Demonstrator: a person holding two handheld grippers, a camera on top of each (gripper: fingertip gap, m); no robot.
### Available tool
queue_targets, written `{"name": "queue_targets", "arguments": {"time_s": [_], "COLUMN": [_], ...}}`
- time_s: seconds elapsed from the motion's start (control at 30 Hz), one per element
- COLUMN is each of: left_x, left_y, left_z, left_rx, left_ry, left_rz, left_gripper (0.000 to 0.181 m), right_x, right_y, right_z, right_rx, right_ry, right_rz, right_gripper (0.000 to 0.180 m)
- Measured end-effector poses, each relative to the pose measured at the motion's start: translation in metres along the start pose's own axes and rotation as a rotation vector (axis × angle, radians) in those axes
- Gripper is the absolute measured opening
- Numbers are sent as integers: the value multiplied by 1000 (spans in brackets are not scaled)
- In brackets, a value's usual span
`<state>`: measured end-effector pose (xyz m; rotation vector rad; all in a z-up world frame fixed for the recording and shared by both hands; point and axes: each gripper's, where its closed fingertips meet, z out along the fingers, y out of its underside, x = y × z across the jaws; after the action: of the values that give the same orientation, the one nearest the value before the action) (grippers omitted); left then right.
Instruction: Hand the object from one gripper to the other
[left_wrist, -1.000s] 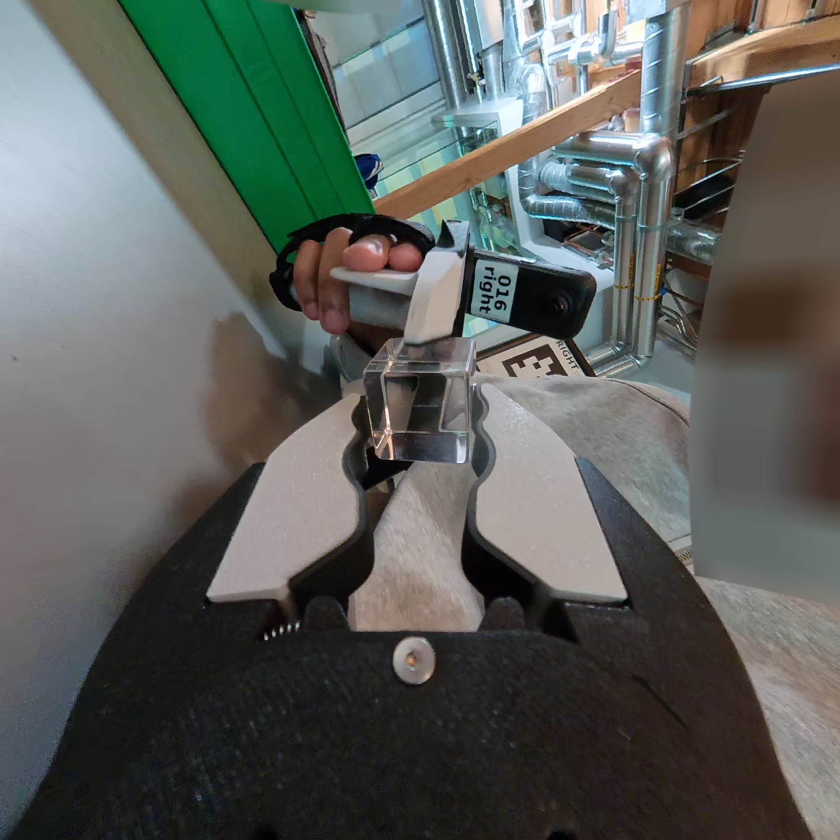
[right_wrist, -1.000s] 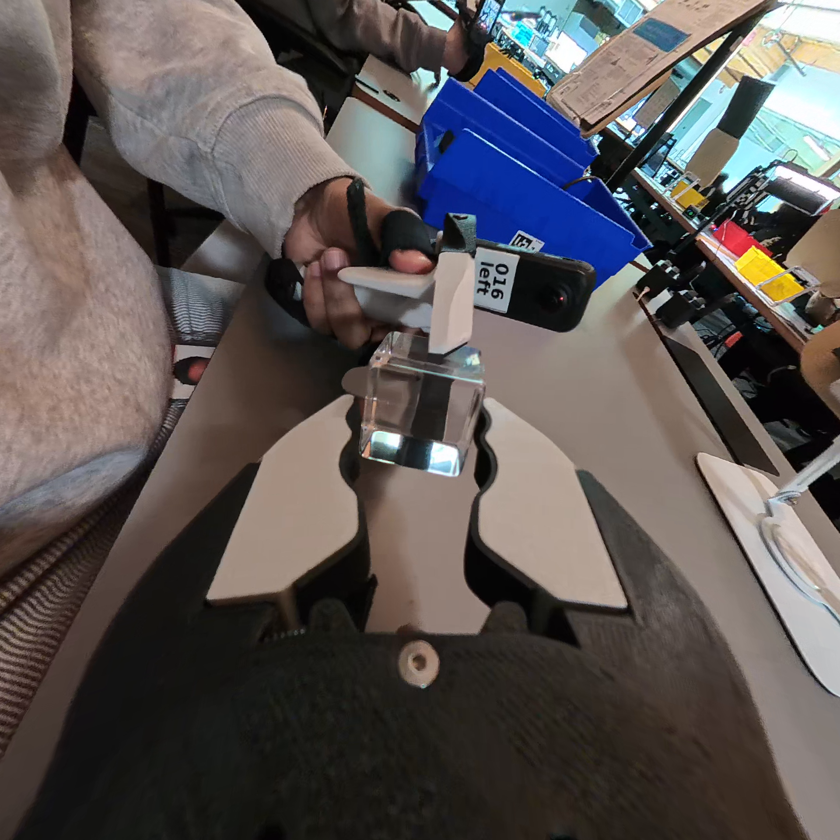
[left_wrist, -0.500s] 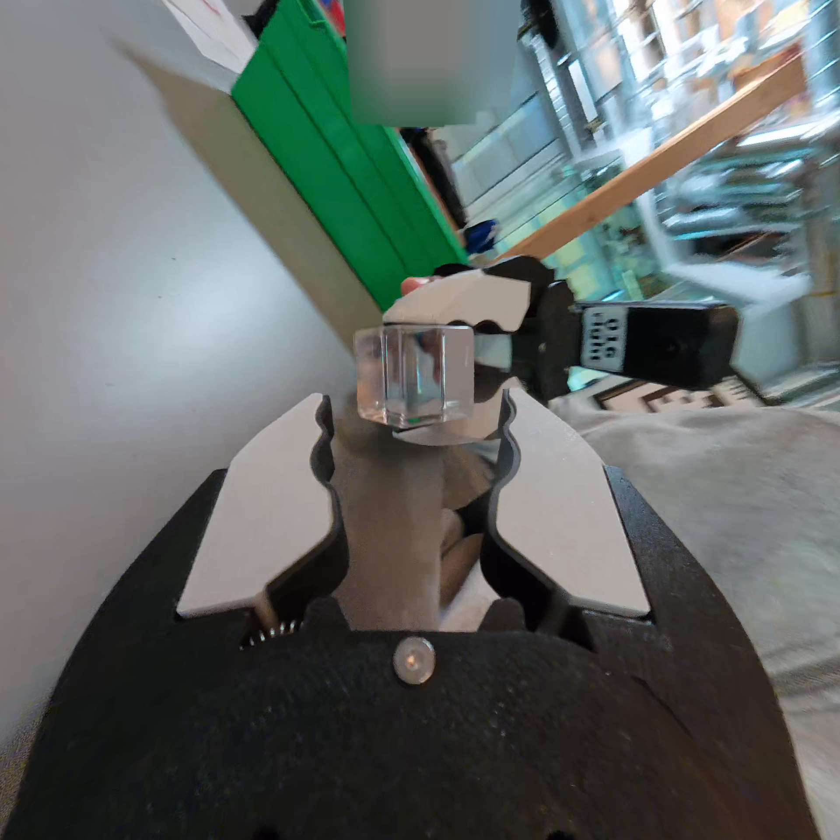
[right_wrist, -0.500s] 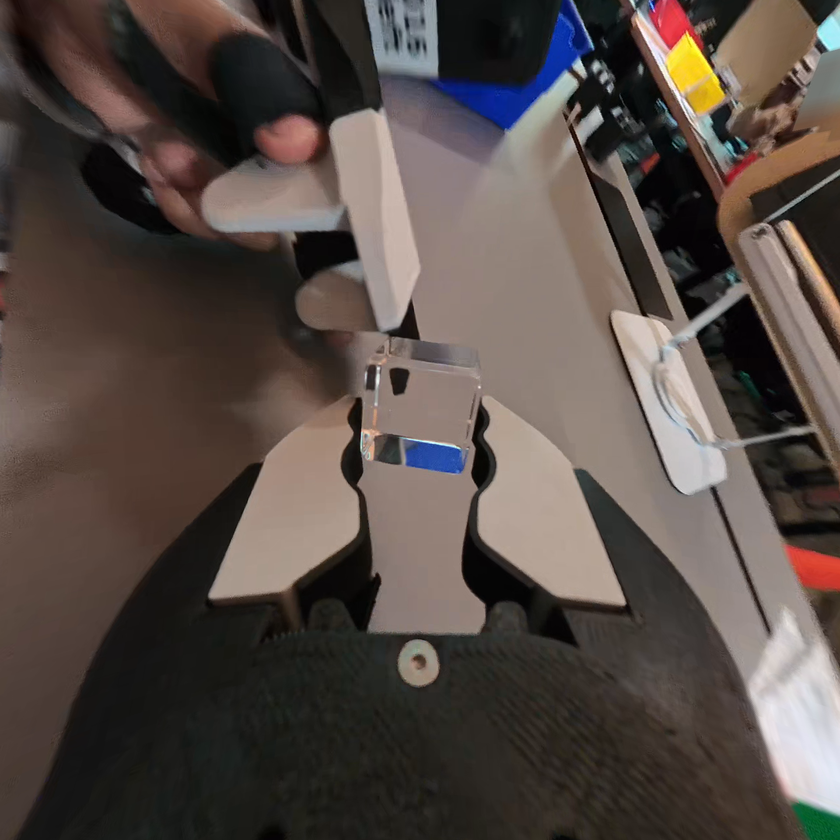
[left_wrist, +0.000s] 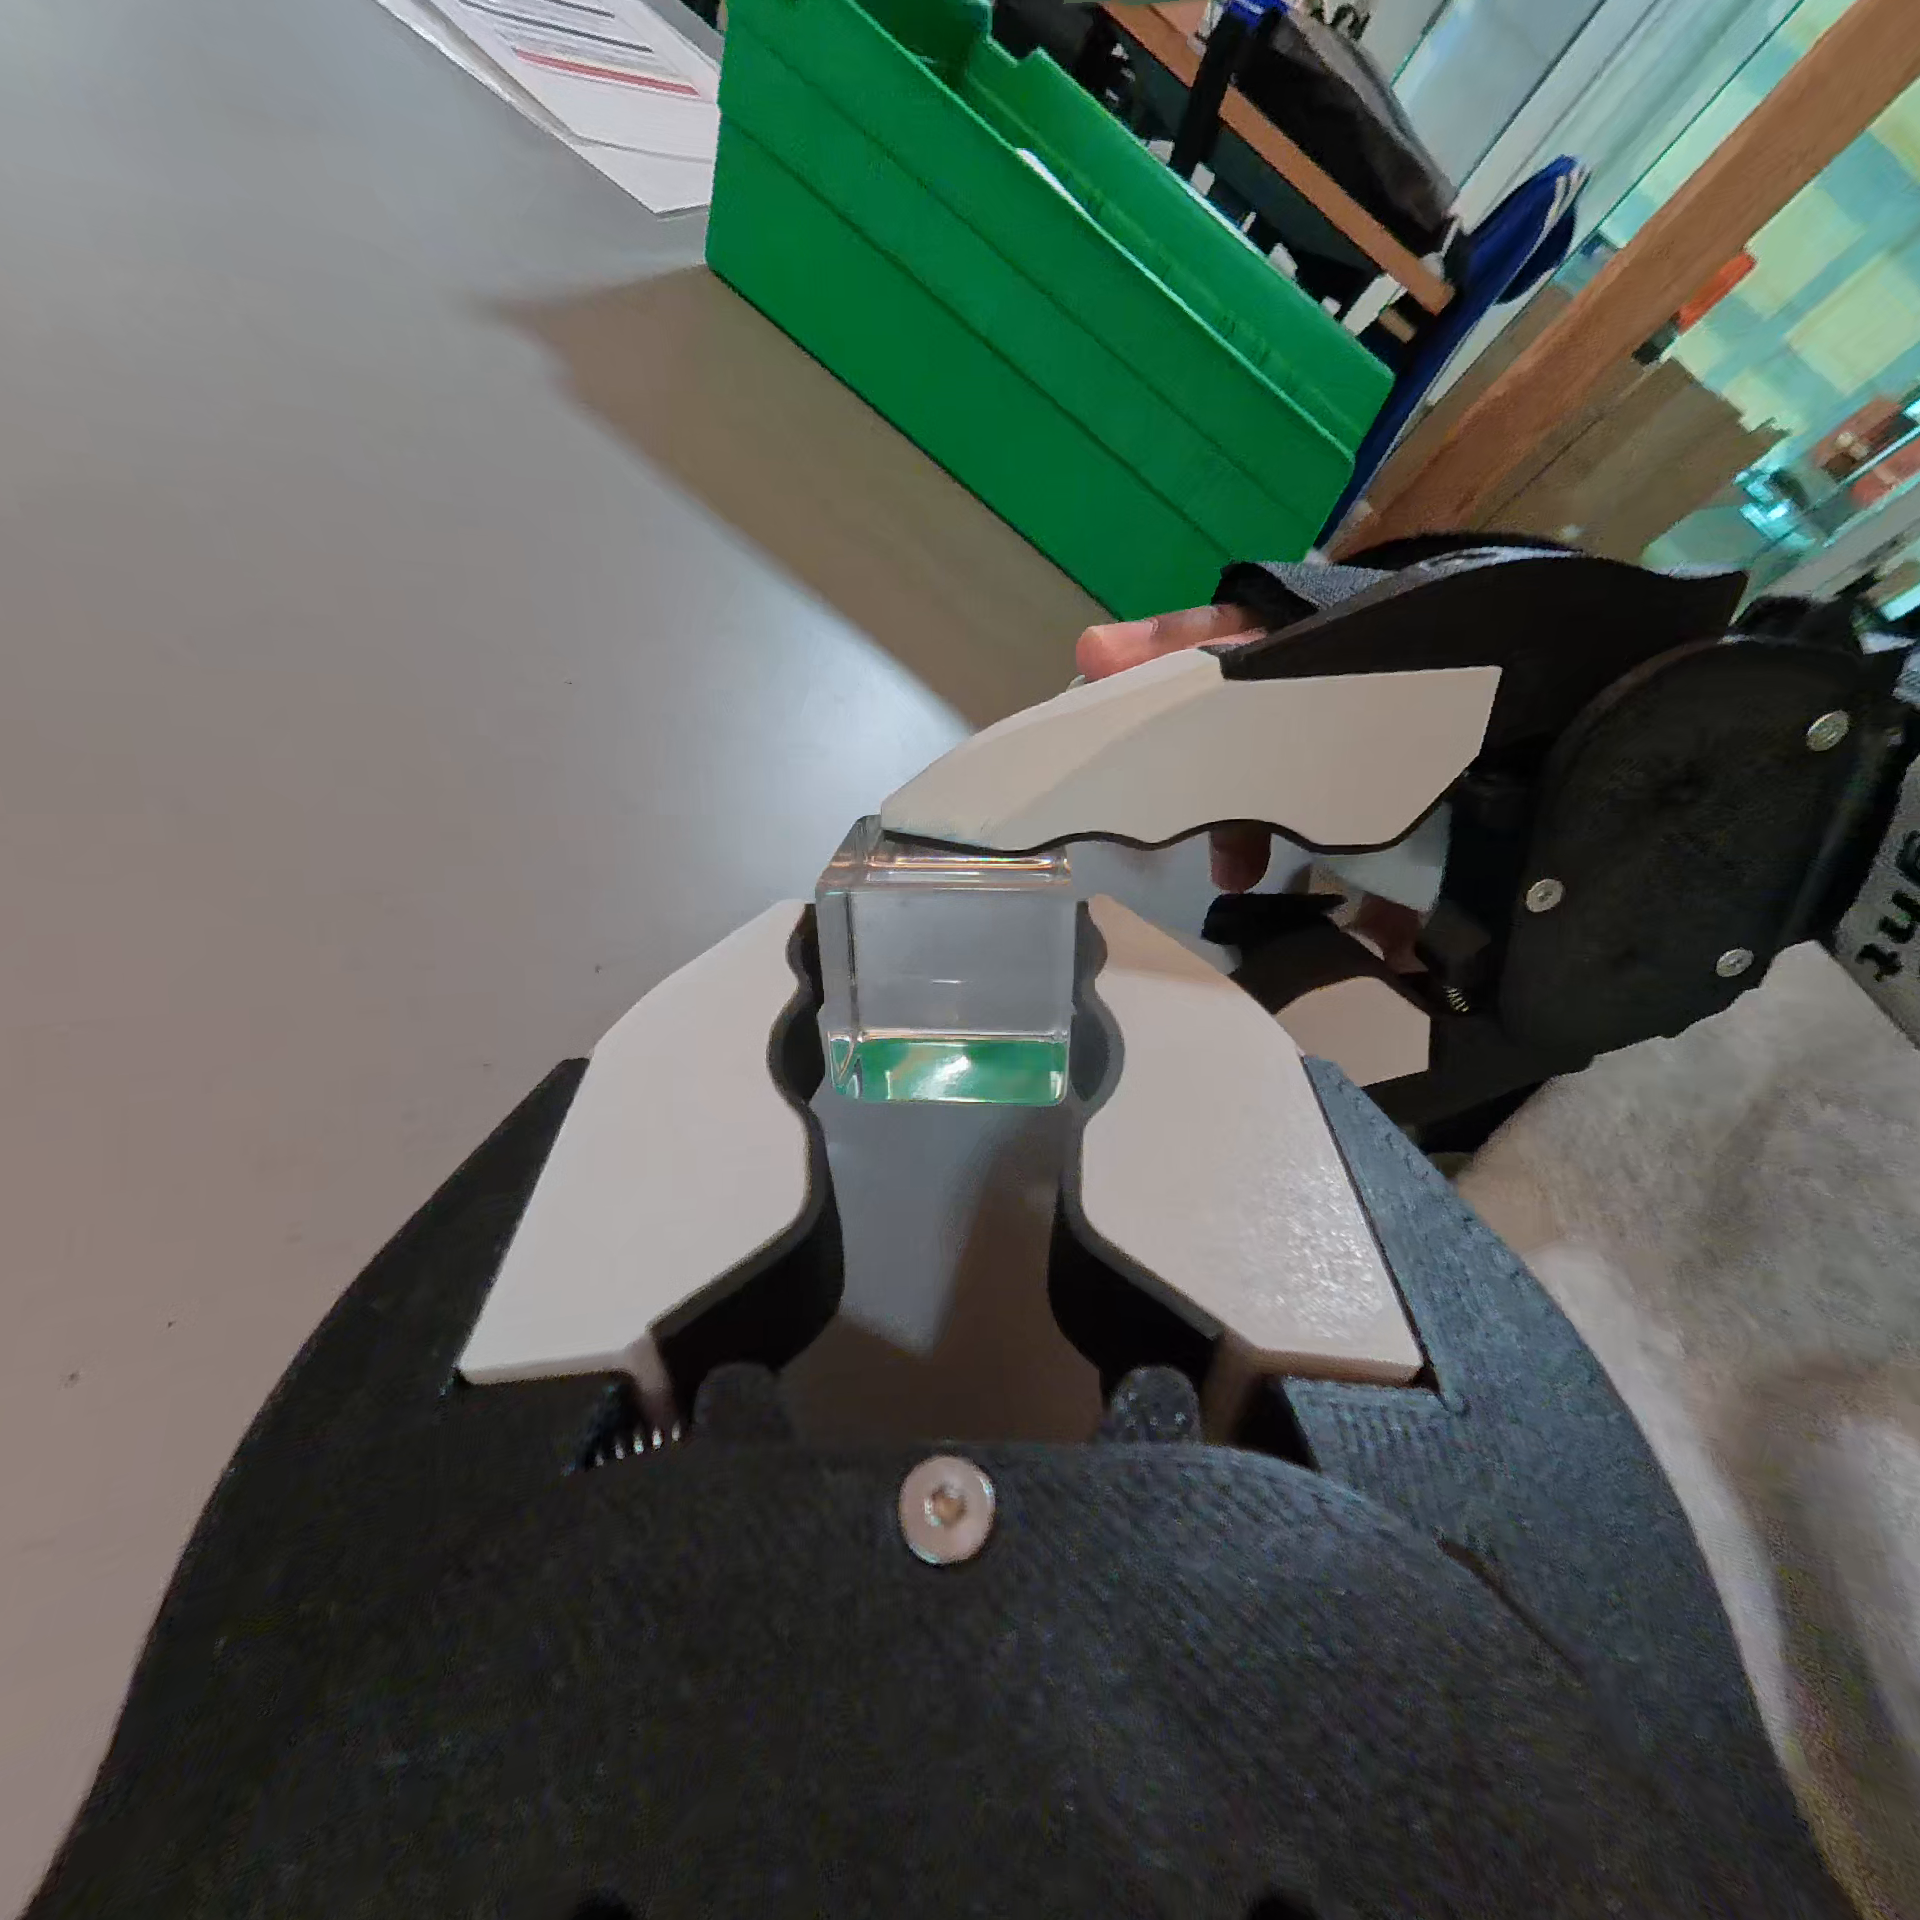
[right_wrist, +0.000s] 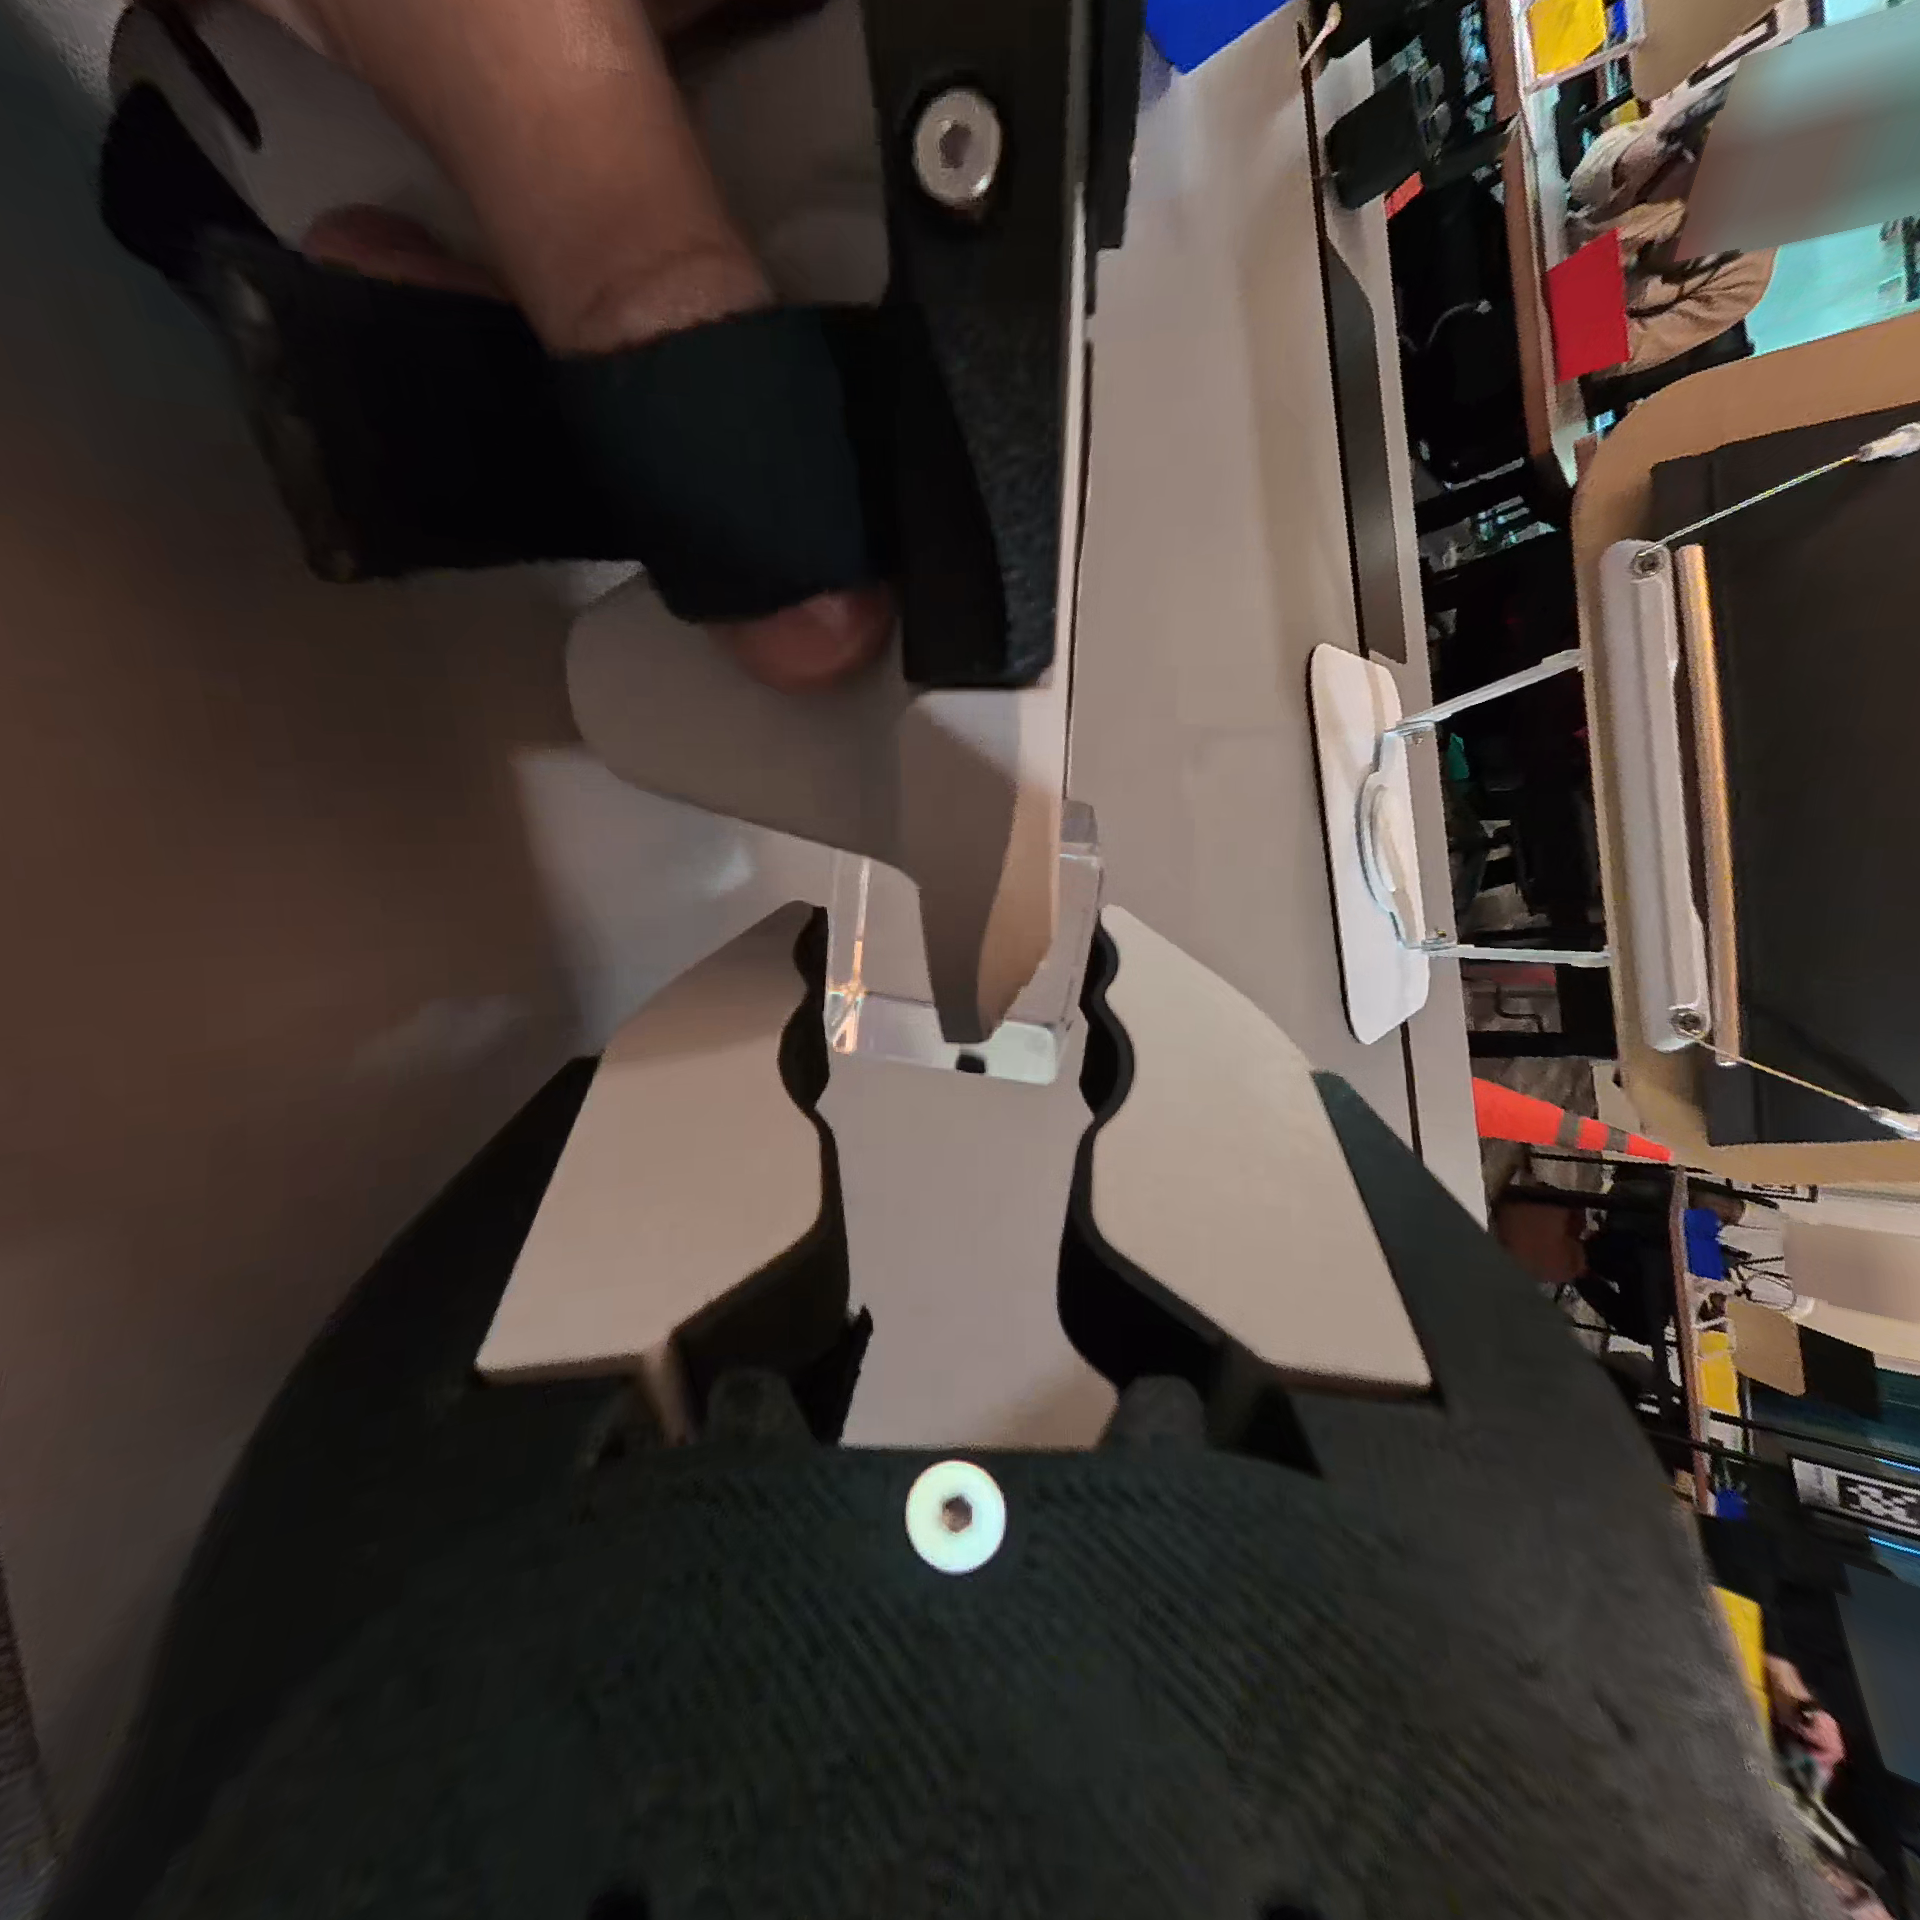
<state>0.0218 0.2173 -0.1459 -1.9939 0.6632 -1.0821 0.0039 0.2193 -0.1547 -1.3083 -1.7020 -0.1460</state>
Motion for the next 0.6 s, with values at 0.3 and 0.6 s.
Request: {"name": "queue_targets", "arguments": {"time_s": [0.3,0.6], "left_x": [-4,-1], "left_y": [-23,-47], "left_z": [-16,-35], "left_rx": [161,353], "left_ry": [137,283], "left_rz": [-140,-203], "left_gripper": [44,44], "right_x": [33,59], "right_y": [-1,-10], "right_z": [-9,-35], "right_rx": [225,711], "right_ry": [-38,-493], "right_rz": [346,1115], "right_gripper": [82,67]}}
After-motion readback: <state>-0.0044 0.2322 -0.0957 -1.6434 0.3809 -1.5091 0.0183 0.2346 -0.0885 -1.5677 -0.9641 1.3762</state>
